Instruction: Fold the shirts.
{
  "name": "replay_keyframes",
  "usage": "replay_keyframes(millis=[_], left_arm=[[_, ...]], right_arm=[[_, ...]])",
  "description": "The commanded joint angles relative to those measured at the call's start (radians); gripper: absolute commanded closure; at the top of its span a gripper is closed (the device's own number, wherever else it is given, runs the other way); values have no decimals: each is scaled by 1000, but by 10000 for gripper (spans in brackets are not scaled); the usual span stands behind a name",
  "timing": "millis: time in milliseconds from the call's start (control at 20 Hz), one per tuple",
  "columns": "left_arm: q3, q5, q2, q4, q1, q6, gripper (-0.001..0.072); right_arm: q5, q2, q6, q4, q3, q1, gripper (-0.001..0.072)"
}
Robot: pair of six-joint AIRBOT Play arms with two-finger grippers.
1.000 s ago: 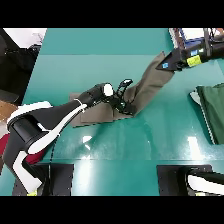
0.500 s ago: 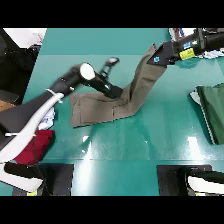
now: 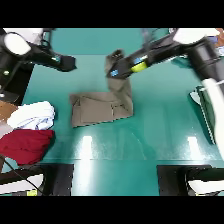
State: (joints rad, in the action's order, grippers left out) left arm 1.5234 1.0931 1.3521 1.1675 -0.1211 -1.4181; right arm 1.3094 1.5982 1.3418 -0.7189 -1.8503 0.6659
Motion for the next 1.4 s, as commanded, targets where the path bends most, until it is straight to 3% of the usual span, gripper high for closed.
replay_keyframes(millis=[0,50,100,150,200,250,400,500,600,750,1000,1350], left_arm=[[2,48,-51,10,109,13,675],[2,63,-54,10,123,13,675],[2,75,-55,10,135,13,675],[2,80,-56,10,144,13,675],[2,80,-57,13,145,16,675],[2,81,-57,13,145,26,675],[2,86,-57,13,145,31,675],[2,96,-57,13,145,32,675],[2,97,-57,3,145,32,675],[2,98,-57,1,145,32,675],[2,86,-56,-1,145,32,675],[2,74,-55,-1,145,32,675]], right_arm=[[-217,135,-54,40,-1,168,694],[-260,171,-54,43,-1,199,685],[-289,202,-71,53,-1,223,583],[-304,229,-87,78,-1,238,294],[-306,245,-87,108,-1,244,76],[-292,251,-87,125,-1,239,51],[-117,214,-86,75,-1,154,100],[43,179,-62,-10,1,68,100],[116,127,-29,-123,59,-13,101],[82,27,-14,-228,256,-130,101],[-106,-22,11,-147,554,-298,100],[-117,207,-61,84,536,-251,100]])
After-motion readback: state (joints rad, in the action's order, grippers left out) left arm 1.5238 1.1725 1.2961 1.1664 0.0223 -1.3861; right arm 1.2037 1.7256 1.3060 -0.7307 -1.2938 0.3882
